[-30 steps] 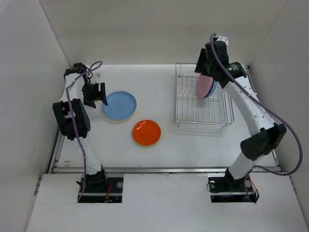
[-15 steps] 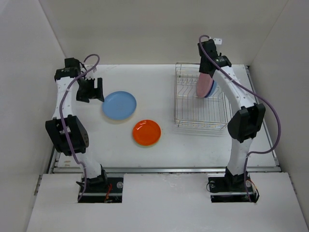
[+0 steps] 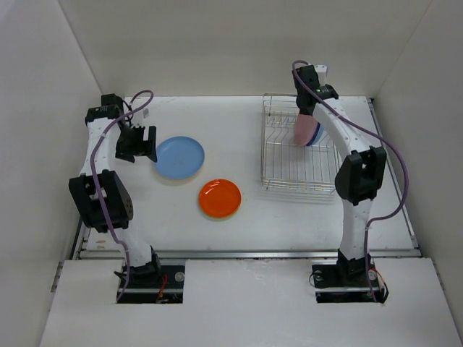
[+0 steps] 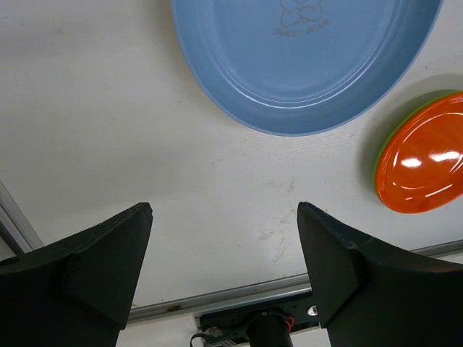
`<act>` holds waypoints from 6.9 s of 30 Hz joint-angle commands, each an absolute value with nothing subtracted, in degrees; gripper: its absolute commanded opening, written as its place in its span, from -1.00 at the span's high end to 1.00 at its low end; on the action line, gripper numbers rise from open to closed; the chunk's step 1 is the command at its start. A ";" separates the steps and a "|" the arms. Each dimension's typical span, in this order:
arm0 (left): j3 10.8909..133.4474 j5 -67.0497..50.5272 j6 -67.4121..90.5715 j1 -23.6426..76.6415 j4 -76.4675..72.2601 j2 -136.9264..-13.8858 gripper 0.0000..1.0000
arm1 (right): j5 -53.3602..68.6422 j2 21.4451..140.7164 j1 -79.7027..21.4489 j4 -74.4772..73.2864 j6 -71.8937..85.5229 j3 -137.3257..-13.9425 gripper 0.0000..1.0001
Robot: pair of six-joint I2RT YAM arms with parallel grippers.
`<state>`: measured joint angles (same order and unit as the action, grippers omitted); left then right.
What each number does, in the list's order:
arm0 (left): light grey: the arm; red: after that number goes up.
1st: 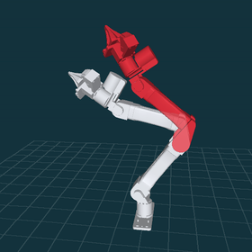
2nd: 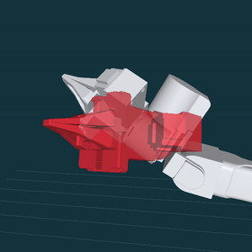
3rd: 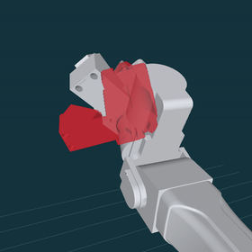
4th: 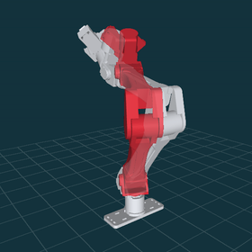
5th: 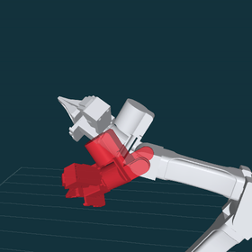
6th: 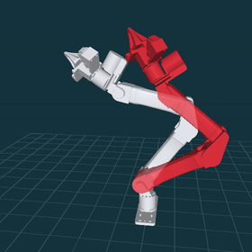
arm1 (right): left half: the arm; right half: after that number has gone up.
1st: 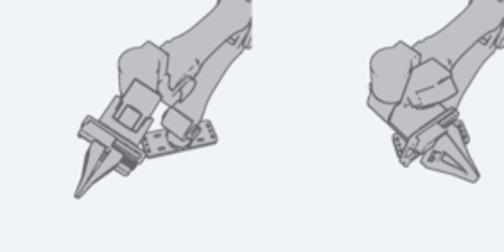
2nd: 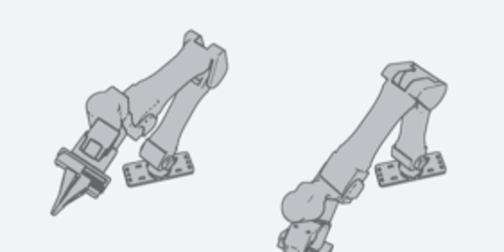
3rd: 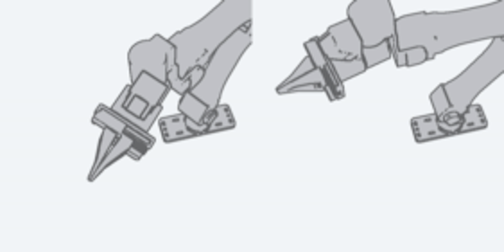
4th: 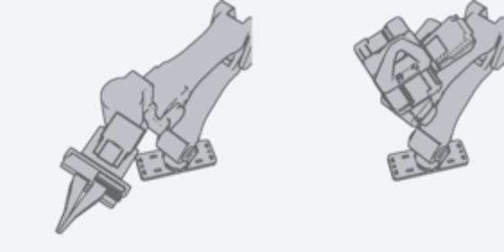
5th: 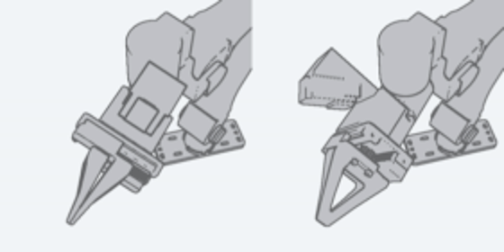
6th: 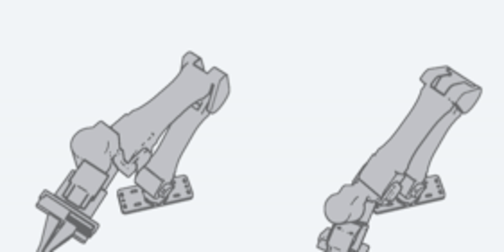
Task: Unload the plates from the dish rack
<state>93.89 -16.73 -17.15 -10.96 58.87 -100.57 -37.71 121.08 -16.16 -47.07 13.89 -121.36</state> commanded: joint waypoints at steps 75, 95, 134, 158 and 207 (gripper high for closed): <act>96.94 -32.61 -7.31 -12.13 55.82 -97.72 1.00 | 6.50 98.72 -34.72 -16.71 33.57 -93.27 -0.49; 103.45 -23.39 -5.98 -12.22 57.30 -122.17 0.10 | 6.42 92.20 -34.01 -17.23 31.90 -85.61 -0.49; 101.43 -17.05 -12.91 -5.63 57.39 -101.17 -0.53 | -29.09 91.13 -16.62 -43.59 25.31 -103.60 -0.75; 93.43 -20.74 -13.45 -5.63 58.72 -90.36 -0.58 | -35.86 109.61 -11.60 -41.04 23.64 -109.16 0.74; 95.00 -22.94 -15.21 -1.56 59.94 -91.93 1.00 | 31.49 109.95 -40.43 -16.52 16.17 -102.47 0.10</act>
